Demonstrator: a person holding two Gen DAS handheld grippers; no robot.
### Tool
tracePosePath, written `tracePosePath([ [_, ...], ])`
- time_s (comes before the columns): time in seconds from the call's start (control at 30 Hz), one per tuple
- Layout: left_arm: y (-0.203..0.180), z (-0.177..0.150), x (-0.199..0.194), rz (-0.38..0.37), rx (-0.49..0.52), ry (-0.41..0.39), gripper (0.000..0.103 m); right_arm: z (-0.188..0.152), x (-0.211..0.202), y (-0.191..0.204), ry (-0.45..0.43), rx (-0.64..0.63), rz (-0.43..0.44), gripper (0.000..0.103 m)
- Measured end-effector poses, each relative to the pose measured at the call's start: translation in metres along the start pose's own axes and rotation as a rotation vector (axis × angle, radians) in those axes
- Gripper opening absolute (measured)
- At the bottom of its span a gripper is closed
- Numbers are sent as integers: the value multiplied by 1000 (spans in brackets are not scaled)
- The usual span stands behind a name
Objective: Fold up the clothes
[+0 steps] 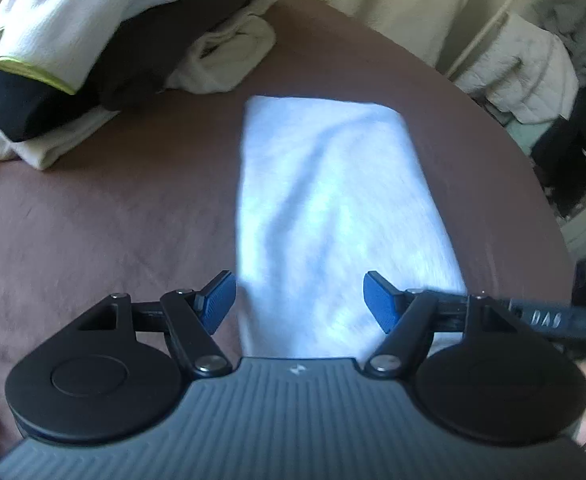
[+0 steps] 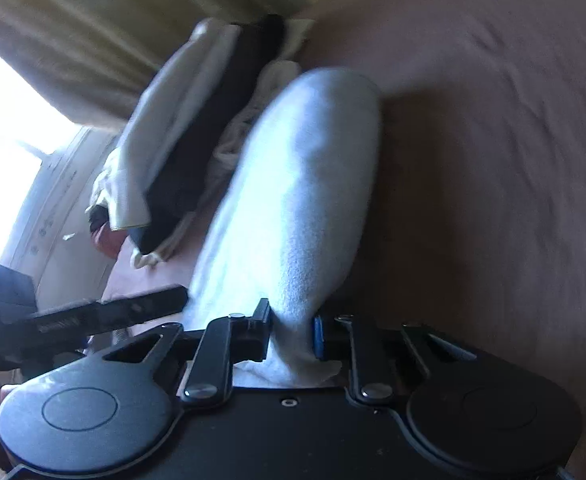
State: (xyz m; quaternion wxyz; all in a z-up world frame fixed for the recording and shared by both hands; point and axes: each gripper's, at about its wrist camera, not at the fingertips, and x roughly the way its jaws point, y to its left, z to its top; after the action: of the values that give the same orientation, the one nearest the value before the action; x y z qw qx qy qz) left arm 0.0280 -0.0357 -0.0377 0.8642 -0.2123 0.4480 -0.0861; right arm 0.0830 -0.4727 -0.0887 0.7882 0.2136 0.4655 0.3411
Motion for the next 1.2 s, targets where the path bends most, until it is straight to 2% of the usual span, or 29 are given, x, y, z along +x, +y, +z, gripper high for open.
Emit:
tracePosePath([
  [0.1, 4, -5, 3, -23, -64, 65, 74, 13, 1, 16, 16, -50, 27, 21],
  [0.17, 8, -9, 0, -48, -106, 84, 74, 21, 2, 23, 48, -58, 15, 21],
  [0.3, -9, -15, -15, -55, -12, 62, 74, 34, 6, 30, 83, -32, 28, 21],
  [0.37, -22, -21, -19, -76, 66, 86, 75, 39, 6, 33, 88, -28, 37, 21],
  [0.4, -24, -23, -19, -94, 65, 93, 75, 42, 7, 36, 90, -34, 37, 21],
  [0.5, -6, -30, -16, -183, -102, 92, 75, 42, 10, 50, 91, -114, 6, 21],
  [0.73, 34, -46, -7, -388, -492, 88, 75, 40, 14, 61, 37, -159, 7, 21],
  [0.83, 52, -53, -4, -475, -659, 85, 80, 40, 14, 68, 18, -188, -3, 21],
  [0.97, 75, -62, 1, -590, -883, 80, 81, 46, 14, 68, -3, -134, 27, 21],
  [1.07, 70, -75, 9, -675, -973, 115, 81, 51, 14, 67, -18, -87, 46, 21],
  [1.1, 67, -78, 9, -659, -979, 109, 81, 52, 14, 67, -21, -77, 50, 21],
  [1.13, 64, -78, 6, -610, -978, 68, 81, 54, 15, 68, -22, -72, 53, 21],
  [1.2, 57, -74, 2, -518, -960, -50, 83, 51, 16, 70, -26, -84, 43, 21],
])
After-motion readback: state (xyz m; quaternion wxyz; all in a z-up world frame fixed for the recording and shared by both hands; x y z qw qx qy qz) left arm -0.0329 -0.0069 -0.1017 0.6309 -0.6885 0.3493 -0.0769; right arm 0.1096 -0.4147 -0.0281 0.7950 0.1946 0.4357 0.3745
